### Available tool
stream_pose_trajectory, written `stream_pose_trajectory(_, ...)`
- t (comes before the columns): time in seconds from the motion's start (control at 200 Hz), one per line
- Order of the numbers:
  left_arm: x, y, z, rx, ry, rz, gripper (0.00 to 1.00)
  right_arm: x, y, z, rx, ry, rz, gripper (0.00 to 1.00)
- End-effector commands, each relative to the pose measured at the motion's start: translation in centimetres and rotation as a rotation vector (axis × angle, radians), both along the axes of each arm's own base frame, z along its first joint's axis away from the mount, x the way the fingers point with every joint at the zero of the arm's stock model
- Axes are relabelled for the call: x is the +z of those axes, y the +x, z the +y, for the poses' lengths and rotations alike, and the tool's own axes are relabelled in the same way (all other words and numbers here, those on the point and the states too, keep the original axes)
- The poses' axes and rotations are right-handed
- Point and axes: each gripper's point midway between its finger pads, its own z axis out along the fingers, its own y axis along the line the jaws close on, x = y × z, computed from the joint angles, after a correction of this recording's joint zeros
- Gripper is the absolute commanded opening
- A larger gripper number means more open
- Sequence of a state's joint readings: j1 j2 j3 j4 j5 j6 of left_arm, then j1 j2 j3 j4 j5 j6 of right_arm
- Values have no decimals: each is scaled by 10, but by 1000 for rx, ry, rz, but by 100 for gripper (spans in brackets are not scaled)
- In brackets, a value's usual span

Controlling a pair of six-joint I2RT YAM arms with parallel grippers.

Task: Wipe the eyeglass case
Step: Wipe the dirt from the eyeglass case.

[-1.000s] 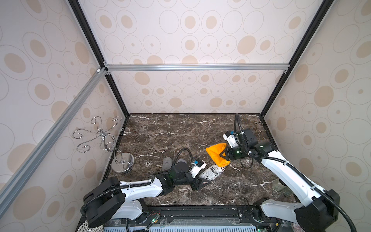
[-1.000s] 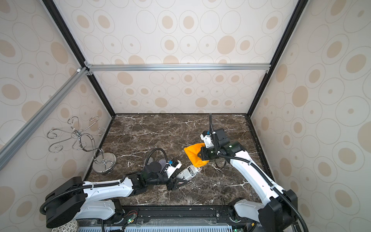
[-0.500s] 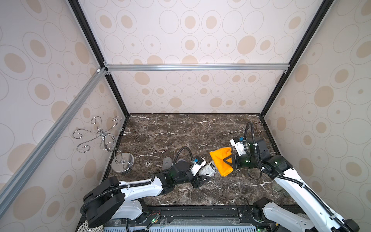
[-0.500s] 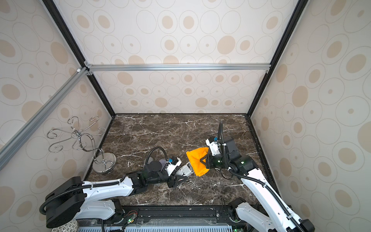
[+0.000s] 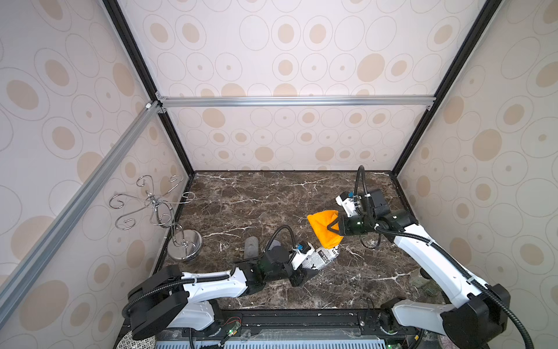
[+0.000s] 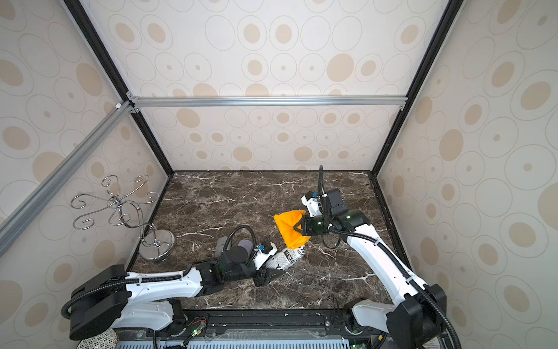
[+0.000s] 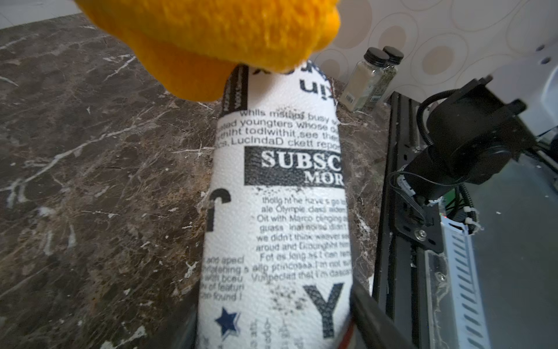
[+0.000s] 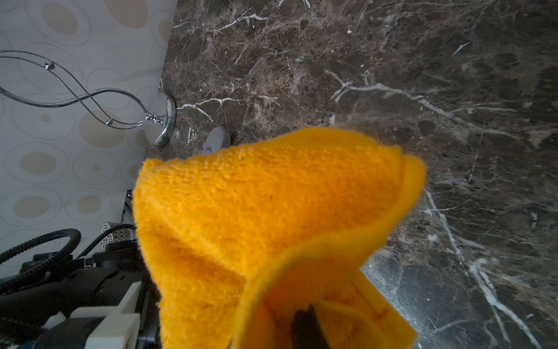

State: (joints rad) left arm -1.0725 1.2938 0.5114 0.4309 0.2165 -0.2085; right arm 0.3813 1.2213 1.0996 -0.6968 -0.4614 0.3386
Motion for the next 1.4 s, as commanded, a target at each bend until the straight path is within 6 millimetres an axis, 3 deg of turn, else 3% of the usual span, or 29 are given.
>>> stream_pose_trajectory(0.0, 32, 15, -7, 46, 20, -159, 46, 6, -11, -23, -24, -98, -64, 0)
stream_pose_trajectory(0.17, 32, 18, -13, 81, 135, -295, 47, 7, -32, -35, 44, -185, -21, 0)
stream_pose_trajectory(0.48, 30, 15, -25, 84, 326, -498, 49, 3, -34, -22, 185, -242, 61, 0)
stream_pose_trajectory(0.97, 45, 14, -34, 123, 405, -692, 48, -18, -35, 46, 417, -255, 122, 0)
stream_pose_trajectory(1.05, 46, 14, -32, 130, 407, -697, 48, -28, -31, 38, 378, -305, 128, 0)
stream_pose_trajectory(1.16, 51, 16, -30, 157, 386, -704, 47, -36, -25, 8, 273, -416, 115, 0)
stream_pose_trajectory(1.295, 46, 16, -25, 163, 400, -706, 47, -35, -23, -35, 138, -494, 124, 0)
stream_pose_trajectory(1.396, 44, 17, -22, 171, 407, -708, 47, -29, -25, -53, 93, -533, 119, 0)
